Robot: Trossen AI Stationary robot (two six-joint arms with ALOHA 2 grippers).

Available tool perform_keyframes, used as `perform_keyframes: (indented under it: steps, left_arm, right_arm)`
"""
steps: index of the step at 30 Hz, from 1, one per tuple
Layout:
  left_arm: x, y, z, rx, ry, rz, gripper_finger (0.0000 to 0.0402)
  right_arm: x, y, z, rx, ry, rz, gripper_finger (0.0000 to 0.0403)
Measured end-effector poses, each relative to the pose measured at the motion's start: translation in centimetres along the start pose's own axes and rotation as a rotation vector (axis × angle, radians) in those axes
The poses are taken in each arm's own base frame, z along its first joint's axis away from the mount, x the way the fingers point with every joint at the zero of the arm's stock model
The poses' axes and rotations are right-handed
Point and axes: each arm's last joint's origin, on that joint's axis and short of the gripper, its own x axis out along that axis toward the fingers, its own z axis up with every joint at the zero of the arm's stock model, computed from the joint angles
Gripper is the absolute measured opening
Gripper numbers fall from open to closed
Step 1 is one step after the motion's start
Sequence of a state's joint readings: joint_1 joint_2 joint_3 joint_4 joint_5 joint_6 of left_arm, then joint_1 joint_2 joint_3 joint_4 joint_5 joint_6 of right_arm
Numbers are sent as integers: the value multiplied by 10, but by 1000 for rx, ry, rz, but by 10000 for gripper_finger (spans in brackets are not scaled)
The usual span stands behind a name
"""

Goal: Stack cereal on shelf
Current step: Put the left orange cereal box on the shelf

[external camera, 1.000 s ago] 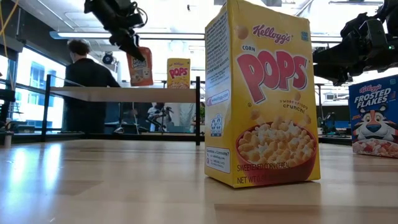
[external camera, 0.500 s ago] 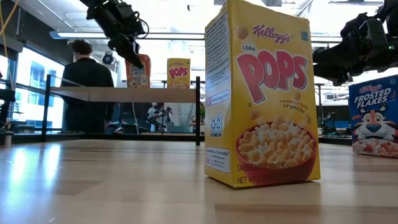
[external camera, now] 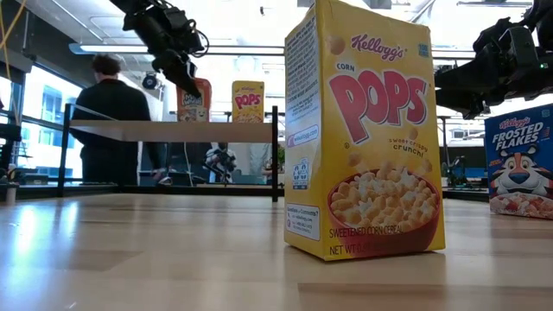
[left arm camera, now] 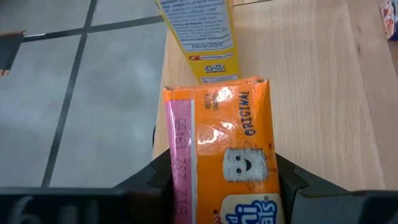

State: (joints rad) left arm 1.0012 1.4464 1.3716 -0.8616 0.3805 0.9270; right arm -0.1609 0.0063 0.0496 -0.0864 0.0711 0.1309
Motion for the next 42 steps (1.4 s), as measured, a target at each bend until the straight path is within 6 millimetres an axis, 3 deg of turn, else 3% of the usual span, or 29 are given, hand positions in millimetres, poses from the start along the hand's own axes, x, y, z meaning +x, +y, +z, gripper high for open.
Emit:
perform_keyframes:
  steps: [6,20,31,42]
  left_arm:
    - [0,0,0,1,-1,-2,153]
    - [1,2,1,9,-6,20,222]
    - [-4,5,-1,-27,-13,49,235]
    - [-23,1,3,-29,-38,113,239]
  right_arm:
    - [0,0,0,0,0,0,238]
    - [0,0,0,0,0,0,238]
    - [0,0,0,0,0,0,238]
    - [0,0,0,0,0,0,238]
